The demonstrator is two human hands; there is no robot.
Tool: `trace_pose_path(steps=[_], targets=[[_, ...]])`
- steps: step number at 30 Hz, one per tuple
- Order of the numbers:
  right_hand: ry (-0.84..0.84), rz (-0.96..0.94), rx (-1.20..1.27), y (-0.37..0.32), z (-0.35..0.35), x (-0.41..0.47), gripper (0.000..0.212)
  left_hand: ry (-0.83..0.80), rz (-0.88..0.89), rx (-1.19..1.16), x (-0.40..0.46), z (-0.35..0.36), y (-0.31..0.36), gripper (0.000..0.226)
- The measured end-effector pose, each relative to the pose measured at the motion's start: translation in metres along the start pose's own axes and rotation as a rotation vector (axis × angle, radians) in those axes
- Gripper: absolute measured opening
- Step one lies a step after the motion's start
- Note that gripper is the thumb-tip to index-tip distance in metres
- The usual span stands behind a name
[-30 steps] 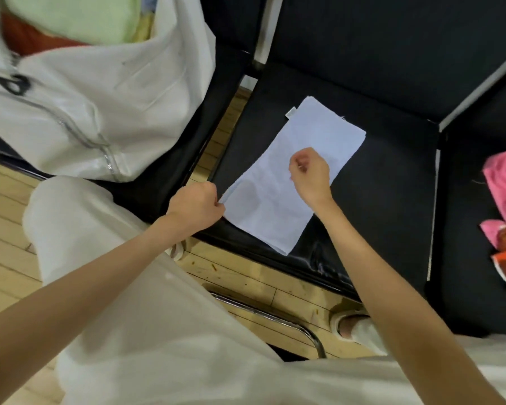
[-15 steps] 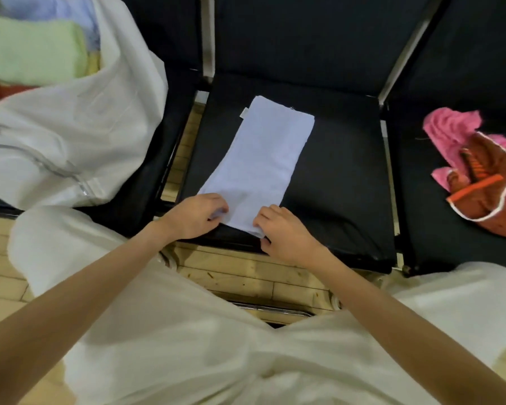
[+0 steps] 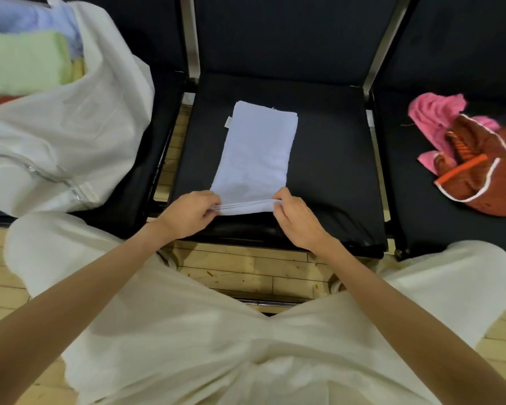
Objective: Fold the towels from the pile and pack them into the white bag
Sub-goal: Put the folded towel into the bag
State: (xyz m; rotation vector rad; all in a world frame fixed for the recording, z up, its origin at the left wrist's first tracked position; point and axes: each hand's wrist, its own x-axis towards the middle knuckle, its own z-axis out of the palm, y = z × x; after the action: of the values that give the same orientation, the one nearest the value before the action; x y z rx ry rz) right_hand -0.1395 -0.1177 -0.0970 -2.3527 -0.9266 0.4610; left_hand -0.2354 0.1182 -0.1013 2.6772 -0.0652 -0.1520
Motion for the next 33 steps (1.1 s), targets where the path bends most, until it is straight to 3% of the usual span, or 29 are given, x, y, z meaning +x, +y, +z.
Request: trace_pose_path(steps=[6,8,10,13,16,21,24,28,31,33], targets=[[0.122,0.091,0.308,0.016,-0.007,-0.012,0.011,0.003,-0.134,-0.526,-0.001,-0.019,0.018,0.017],[0.195,0.108,0.362,0.017,-0.007,-0.004,0.011,0.061,-0.207,-0.714,0.007,-0.022,0.022,0.034],[0.273,0.105,0.382,0.019,-0.006,0.008,0.008,0.155,-0.304,-0.784,0.02,-0.017,0.023,0.029],[0.383,0.173,0.351,0.022,-0.001,0.033,0.013,0.297,-0.477,-0.675,0.046,-0.002,0.023,0.009],[0.41,0.286,0.229,0.026,0.01,0.053,0.02,0.37,-0.569,-0.51,0.068,0.01,0.024,0.014],[0.347,0.379,-0.093,0.034,0.028,0.069,0.02,0.326,-0.591,-0.237,0.086,0.028,0.021,0.015],[0.299,0.415,-0.179,0.041,0.033,0.073,0.017,0.282,-0.578,-0.081,0.087,0.036,0.014,0.022],[0.308,0.406,-0.041,0.045,0.027,0.072,0.021,0.327,-0.475,0.07,0.079,0.037,0.006,0.026],[0.33,0.204,-0.042,0.044,0.016,0.062,0.028,0.393,-0.182,0.143,0.067,0.029,0.002,0.033],[0.232,0.009,-0.049,0.041,0.008,0.05,0.029,0.332,0.048,0.119,0.056,0.021,0.002,0.03]])
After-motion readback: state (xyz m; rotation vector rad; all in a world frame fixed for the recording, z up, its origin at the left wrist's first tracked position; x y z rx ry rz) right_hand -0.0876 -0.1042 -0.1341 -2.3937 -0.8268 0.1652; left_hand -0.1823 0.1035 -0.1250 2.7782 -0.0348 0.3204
